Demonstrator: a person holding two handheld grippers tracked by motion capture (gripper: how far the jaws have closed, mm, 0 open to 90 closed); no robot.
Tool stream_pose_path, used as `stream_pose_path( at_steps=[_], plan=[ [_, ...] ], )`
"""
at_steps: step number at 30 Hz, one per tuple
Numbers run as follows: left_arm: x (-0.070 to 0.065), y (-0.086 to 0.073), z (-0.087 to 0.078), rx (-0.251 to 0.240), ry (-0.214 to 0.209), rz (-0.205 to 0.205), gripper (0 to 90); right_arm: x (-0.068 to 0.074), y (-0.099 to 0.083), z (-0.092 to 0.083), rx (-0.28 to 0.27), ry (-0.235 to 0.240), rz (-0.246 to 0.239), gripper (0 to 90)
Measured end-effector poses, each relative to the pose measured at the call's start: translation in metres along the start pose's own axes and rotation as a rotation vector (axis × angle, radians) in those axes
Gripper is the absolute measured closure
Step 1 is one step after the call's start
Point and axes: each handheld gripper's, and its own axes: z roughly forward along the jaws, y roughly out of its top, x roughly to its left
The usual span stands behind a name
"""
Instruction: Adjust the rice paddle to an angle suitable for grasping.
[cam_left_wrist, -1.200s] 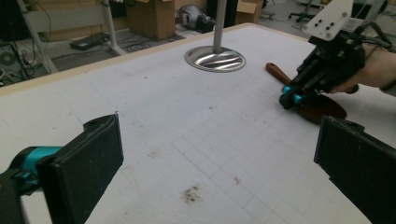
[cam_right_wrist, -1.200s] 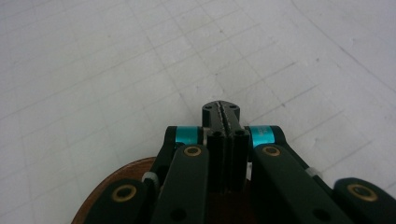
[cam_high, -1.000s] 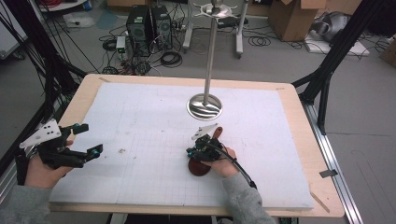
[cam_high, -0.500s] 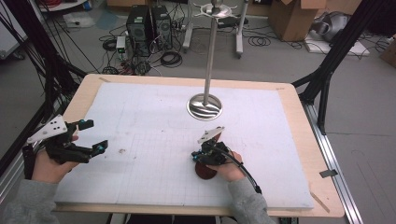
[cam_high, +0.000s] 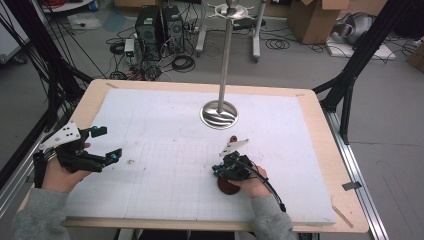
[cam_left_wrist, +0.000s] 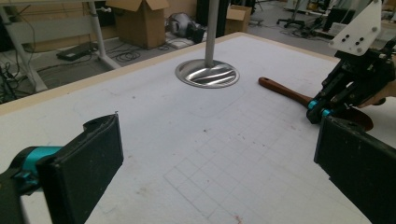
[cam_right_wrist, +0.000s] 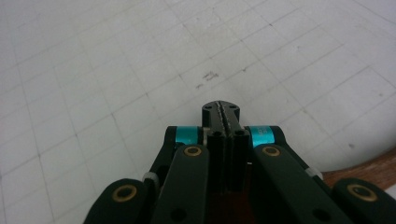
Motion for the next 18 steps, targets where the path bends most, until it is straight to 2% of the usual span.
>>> stream_pose_path(
  at_steps=[2, 4, 9, 12, 18],
  plan=[
    [0.000, 0.000, 0.002, 0.004, -0.007, -0.001, 1.8, -0.002, -0.003, -0.002, 0.000, 0.003, -0.007, 89.7],
    [0.001, 0.000, 0.003, 0.004, -0.008, -0.004, 1.8, -0.004, -0.006, -0.005, -0.008, 0.004, 0.010, 89.8],
    [0.002, 0.002, 0.007, 0.004, -0.022, -0.008, 1.8, -0.005, -0.010, -0.010, 0.000, -0.015, 0.004, 89.7],
    [0.001, 0.003, 0.012, 0.007, -0.033, -0.007, 1.8, -0.007, -0.016, -0.016, 0.000, -0.021, 0.022, 89.7],
    [0.000, 0.004, 0.021, 0.031, -0.054, -0.004, 1.8, -0.009, -0.022, -0.022, 0.006, -0.041, 0.030, 89.7]
  ],
)
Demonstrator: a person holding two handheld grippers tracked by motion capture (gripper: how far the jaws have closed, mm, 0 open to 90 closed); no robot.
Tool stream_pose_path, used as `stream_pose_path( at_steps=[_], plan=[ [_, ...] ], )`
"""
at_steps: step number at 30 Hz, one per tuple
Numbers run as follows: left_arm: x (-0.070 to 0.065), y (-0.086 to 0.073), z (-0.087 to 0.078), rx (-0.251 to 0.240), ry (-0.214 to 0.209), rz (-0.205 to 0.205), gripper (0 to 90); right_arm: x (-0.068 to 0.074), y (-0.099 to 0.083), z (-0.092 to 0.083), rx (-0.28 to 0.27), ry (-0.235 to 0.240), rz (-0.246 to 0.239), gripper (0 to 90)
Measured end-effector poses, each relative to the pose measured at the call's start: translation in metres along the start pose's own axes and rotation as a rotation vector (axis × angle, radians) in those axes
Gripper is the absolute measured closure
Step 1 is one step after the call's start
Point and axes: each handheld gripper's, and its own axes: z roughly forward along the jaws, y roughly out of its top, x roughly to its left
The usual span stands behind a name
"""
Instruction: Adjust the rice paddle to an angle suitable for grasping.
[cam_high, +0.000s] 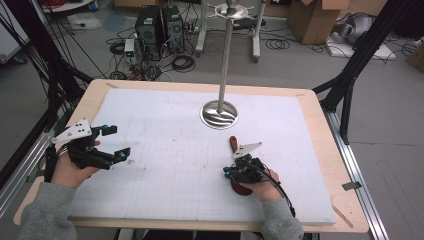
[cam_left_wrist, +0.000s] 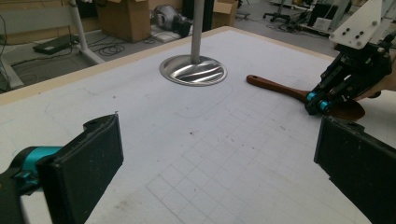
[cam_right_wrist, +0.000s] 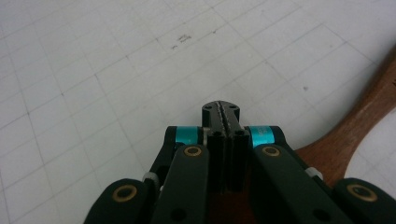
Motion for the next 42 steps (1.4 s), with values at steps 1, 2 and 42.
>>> stream_pose_path(
  at_steps=[1, 2, 42],
  plan=[
    [0.000, 0.000, 0.001, -0.003, -0.001, -0.002, 1.8, 0.000, 0.000, 0.000, 0.000, 0.000, 0.000, 89.7],
    [0.000, 0.001, 0.001, -0.003, -0.003, -0.001, 1.8, 0.000, -0.001, -0.001, -0.001, -0.001, 0.001, 89.7],
    [0.000, 0.000, 0.011, 0.026, -0.022, -0.002, 1.8, -0.031, -0.031, -0.030, -0.017, -0.046, 0.108, 89.8]
  ],
)
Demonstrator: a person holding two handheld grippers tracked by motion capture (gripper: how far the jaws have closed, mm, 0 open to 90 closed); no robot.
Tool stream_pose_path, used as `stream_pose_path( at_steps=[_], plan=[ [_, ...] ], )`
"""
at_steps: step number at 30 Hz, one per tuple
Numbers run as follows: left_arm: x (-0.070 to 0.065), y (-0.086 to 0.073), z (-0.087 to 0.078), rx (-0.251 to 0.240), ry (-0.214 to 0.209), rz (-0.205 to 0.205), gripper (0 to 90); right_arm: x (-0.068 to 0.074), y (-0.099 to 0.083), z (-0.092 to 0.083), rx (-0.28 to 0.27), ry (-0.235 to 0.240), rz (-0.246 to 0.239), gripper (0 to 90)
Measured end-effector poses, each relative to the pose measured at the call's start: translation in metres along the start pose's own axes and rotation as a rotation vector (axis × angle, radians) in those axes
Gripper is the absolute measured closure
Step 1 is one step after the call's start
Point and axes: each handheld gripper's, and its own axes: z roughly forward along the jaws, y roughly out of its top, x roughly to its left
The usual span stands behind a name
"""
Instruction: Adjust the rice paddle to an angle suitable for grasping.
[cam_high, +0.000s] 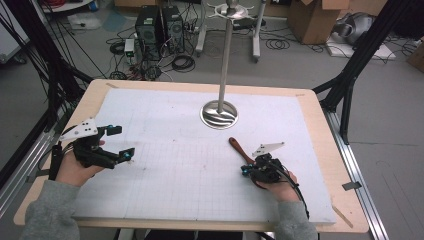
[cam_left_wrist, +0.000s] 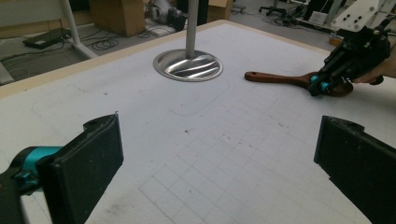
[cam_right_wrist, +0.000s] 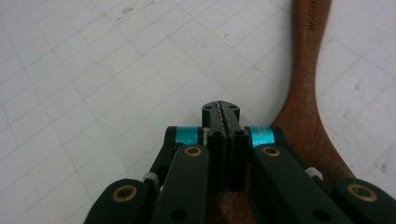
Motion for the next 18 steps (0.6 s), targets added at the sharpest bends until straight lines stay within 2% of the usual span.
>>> stream_pose_path(
  at_steps=[4, 9, 15, 18],
  plan=[
    [-0.0003, -0.0003, 0.0009, 0.005, 0.002, 0.000, 1.8, -0.0057, -0.0033, -0.0028, -0.008, 0.002, 0.013, 89.7],
    [-0.0001, -0.0004, 0.0008, 0.007, 0.001, -0.001, 1.8, -0.0061, -0.0037, -0.0032, -0.007, 0.003, 0.014, 89.8],
    [-0.0002, -0.0004, 0.0008, 0.007, 0.001, 0.000, 1.8, -0.0067, -0.0040, -0.0046, -0.003, -0.012, 0.016, 89.7],
    [0.0000, -0.0005, 0.0009, 0.008, 0.000, -0.002, 1.8, -0.0050, -0.0024, -0.0051, 0.013, -0.032, -0.003, 89.7]
  ],
)
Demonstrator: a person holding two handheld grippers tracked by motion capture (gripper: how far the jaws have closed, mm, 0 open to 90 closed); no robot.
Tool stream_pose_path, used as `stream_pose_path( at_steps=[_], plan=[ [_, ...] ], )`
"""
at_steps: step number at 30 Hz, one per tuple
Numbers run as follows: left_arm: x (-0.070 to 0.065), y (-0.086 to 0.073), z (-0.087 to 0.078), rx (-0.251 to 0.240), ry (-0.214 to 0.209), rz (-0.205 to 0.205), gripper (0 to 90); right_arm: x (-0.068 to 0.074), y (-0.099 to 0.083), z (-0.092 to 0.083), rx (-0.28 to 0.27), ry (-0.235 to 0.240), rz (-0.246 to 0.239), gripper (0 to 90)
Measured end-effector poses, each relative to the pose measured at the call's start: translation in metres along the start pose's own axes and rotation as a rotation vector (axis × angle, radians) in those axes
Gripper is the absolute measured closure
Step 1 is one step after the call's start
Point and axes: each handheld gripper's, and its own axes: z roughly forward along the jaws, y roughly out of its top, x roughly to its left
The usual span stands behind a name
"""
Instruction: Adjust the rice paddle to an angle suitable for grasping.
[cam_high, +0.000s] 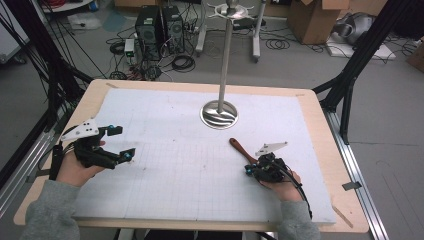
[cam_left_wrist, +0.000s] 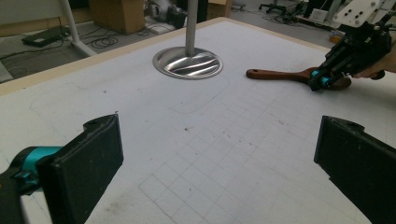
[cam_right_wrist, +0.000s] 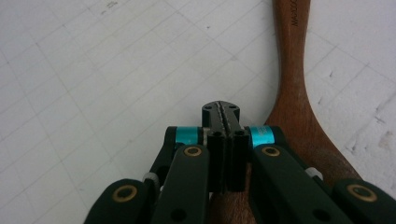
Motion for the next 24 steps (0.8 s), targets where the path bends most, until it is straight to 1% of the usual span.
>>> stream_pose_path(
  at_steps=[3, 6, 7, 8, 9, 15, 17, 19, 22, 24],
  plan=[
    [0.0006, -0.0002, 0.0001, 0.002, 0.000, 0.000, 1.8, -0.0009, -0.0001, -0.0003, 0.001, 0.006, -0.003, 89.7],
    [0.0003, -0.0004, 0.0001, 0.002, 0.001, 0.000, 1.8, -0.0022, -0.0005, -0.0019, 0.006, -0.014, -0.008, 89.8],
    [0.0003, -0.0004, 0.0001, 0.002, 0.001, 0.000, 1.8, -0.0022, -0.0005, -0.0019, 0.006, -0.014, -0.008, 89.8],
    [-0.0002, -0.0005, 0.0002, 0.004, 0.002, -0.001, 1.8, -0.0040, -0.0014, -0.0034, 0.008, -0.027, -0.008, 89.7],
    [-0.0003, -0.0005, 0.0002, 0.006, 0.001, 0.002, 1.8, -0.0049, -0.0021, -0.0038, 0.006, -0.024, -0.004, 89.7],
    [-0.0007, -0.0008, 0.0013, 0.011, 0.000, 0.005, 1.8, -0.0072, -0.0032, -0.0053, 0.005, -0.039, -0.004, 89.8],
    [-0.0005, -0.0010, 0.0019, 0.012, 0.000, 0.006, 1.8, -0.0067, -0.0028, -0.0054, 0.009, -0.049, -0.025, 89.8],
    [-0.0005, -0.0010, 0.0021, 0.013, 0.000, 0.005, 1.8, -0.0062, -0.0023, -0.0051, 0.013, -0.049, -0.033, 89.8],
    [-0.0007, -0.0010, 0.0019, 0.014, 0.000, 0.006, 1.8, -0.0065, -0.0024, -0.0053, 0.014, -0.052, -0.032, 89.8],
    [-0.0011, -0.0010, 0.0018, 0.012, 0.000, 0.005, 1.8, -0.0073, -0.0027, -0.0060, 0.011, -0.071, -0.031, 89.8]
  ],
)
